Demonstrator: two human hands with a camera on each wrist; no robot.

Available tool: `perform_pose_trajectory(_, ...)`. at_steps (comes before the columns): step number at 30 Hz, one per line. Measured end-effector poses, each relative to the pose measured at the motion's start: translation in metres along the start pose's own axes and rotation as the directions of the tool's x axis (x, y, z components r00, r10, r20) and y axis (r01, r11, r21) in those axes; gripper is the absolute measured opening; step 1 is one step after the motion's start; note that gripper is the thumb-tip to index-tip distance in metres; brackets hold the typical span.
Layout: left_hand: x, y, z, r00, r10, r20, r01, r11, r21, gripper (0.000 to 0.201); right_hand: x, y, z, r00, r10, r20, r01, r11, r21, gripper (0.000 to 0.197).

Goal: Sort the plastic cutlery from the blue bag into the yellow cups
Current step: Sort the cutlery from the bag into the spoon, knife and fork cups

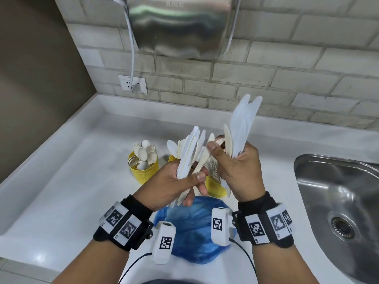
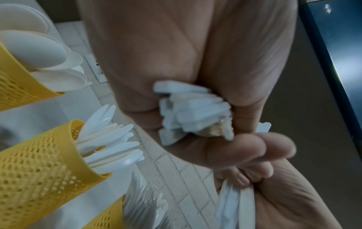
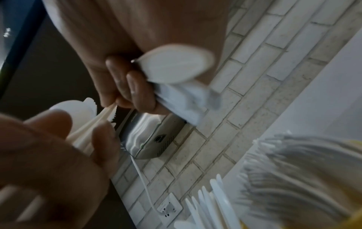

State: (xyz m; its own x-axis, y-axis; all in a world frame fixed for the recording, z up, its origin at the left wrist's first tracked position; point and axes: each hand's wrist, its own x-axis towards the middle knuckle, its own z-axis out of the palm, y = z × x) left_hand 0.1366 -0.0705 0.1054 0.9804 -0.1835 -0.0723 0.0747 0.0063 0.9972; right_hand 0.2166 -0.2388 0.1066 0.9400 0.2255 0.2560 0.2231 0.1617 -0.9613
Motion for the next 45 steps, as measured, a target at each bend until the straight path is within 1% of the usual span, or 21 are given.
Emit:
perform_pose_trajectory(2, 0.0, -0.001, -0.001, 1.0, 0.003, -0.023, -0.003, 1.0, 0.005, 0.035, 0.002, 0.002, 0.0, 0.992, 0.066, -0.109, -0.052, 0.991, 0.12, 0.011)
perform_pose_trajectory(4, 0.001, -0.003, -0.003, 0.999, 0.01, -0.054, -0.009, 1.0, 0.021, 0.035, 0.003, 0.001, -0.002, 0.98, 0.142, -0.139, -0.1, 0.956, 0.275, 0.017)
perform_pose_trajectory(5, 0.002, -0.005, -0.003, 0.998, 0.02, -0.067, -0.018, 0.999, 0.027, 0.033, 0.003, 0.0, -0.002, 0.981, 0.155, -0.114, -0.114, 0.946, 0.304, 0.021)
perform_pose_trajectory(8, 0.004, -0.007, -0.002, 0.996, 0.06, -0.064, -0.058, 0.998, 0.021, 0.024, -0.003, -0.001, 0.005, 0.986, 0.169, 0.019, -0.168, 0.953, 0.253, 0.025)
perform_pose_trajectory(11, 0.005, -0.007, 0.002, 0.996, 0.087, -0.034, -0.087, 0.996, 0.013, 0.014, -0.005, 0.002, 0.012, 0.976, 0.217, 0.016, -0.212, 0.933, 0.291, 0.022)
perform_pose_trajectory(13, 0.004, -0.007, 0.002, 0.995, 0.093, -0.033, -0.093, 0.996, 0.001, 0.011, -0.002, 0.004, 0.014, 0.965, 0.255, -0.052, -0.216, 0.897, 0.385, 0.023)
perform_pose_trajectory(15, 0.003, -0.008, 0.001, 0.995, 0.087, -0.04, -0.088, 0.996, -0.024, 0.014, 0.005, 0.003, 0.012, 0.941, 0.295, -0.164, -0.174, 0.839, 0.515, 0.021)
perform_pose_trajectory(17, 0.002, -0.008, -0.002, 0.997, 0.067, -0.038, -0.069, 0.996, -0.048, 0.02, 0.012, 0.001, 0.005, 0.899, 0.351, -0.263, -0.112, 0.763, 0.637, 0.021)
perform_pose_trajectory(19, 0.001, -0.008, -0.003, 0.998, 0.048, -0.037, -0.051, 0.996, -0.07, 0.022, 0.017, -0.003, -0.003, 0.857, 0.373, -0.355, -0.039, 0.734, 0.678, 0.018)
perform_pose_trajectory(21, 0.001, -0.008, -0.002, 0.998, 0.044, -0.035, -0.047, 0.995, -0.086, 0.021, 0.021, -0.009, -0.009, 0.84, 0.304, -0.449, 0.043, 0.788, 0.614, 0.014)
perform_pose_trajectory(22, 0.001, -0.008, -0.002, 0.998, 0.046, -0.031, -0.049, 0.995, -0.091, 0.021, 0.021, -0.013, -0.01, 0.847, 0.244, -0.472, 0.077, 0.823, 0.563, 0.013)
perform_pose_trajectory(24, 0.001, -0.008, -0.001, 0.999, 0.045, -0.009, -0.045, 0.994, -0.097, 0.022, 0.021, -0.02, -0.007, 0.896, 0.114, -0.43, 0.101, 0.888, 0.448, 0.014)
perform_pose_trajectory(25, 0.001, -0.007, 0.0, 0.999, 0.038, 0.01, -0.037, 0.994, -0.103, 0.023, 0.02, -0.023, -0.005, 0.932, 0.063, -0.357, 0.089, 0.915, 0.393, 0.014)
perform_pose_trajectory(27, 0.0, -0.005, 0.001, 0.999, 0.016, 0.047, -0.01, 0.993, -0.117, 0.022, 0.015, -0.028, -0.001, 0.99, 0.0, -0.144, 0.042, 0.957, 0.289, 0.011)
perform_pose_trajectory(29, -0.001, -0.002, 0.002, 0.996, -0.004, 0.084, 0.014, 0.993, -0.116, 0.019, 0.01, -0.031, 0.001, 0.999, 0.006, 0.048, -0.014, 0.984, 0.179, 0.016)
perform_pose_trajectory(30, -0.001, -0.001, 0.002, 0.994, -0.01, 0.11, 0.022, 0.993, -0.112, 0.018, 0.008, -0.032, 0.001, 0.993, 0.019, 0.113, -0.034, 0.991, 0.132, 0.019)
perform_pose_trajectory(32, -0.003, 0.002, 0.001, 0.986, -0.018, 0.165, 0.036, 0.994, -0.103, 0.017, 0.005, -0.033, 0.002, 0.984, 0.034, 0.178, -0.048, 0.996, 0.076, 0.017)
perform_pose_trajectory(36, -0.007, 0.009, -0.002, 0.965, -0.051, 0.257, 0.07, 0.995, -0.064, 0.019, 0.005, -0.031, 0.0, 0.98, 0.032, 0.194, -0.053, 0.993, 0.103, 0.01)
perform_pose_trajectory(39, -0.007, 0.01, -0.003, 0.965, -0.051, 0.256, 0.064, 0.997, -0.042, 0.022, 0.006, -0.033, 0.001, 0.982, 0.014, 0.187, -0.031, 0.996, 0.087, 0.013)
perform_pose_trajectory(42, -0.005, 0.008, -0.002, 0.978, -0.031, 0.208, 0.041, 0.998, -0.042, 0.02, 0.007, -0.033, 0.005, 0.995, -0.001, 0.099, -0.005, 0.998, 0.059, 0.012)
perform_pose_trajectory(45, -0.005, 0.007, -0.002, 0.988, -0.008, 0.156, 0.012, 1.0, -0.025, 0.021, 0.01, -0.031, 0.006, 1.0, 0.003, -0.028, 0.0, 0.992, 0.122, 0.018)
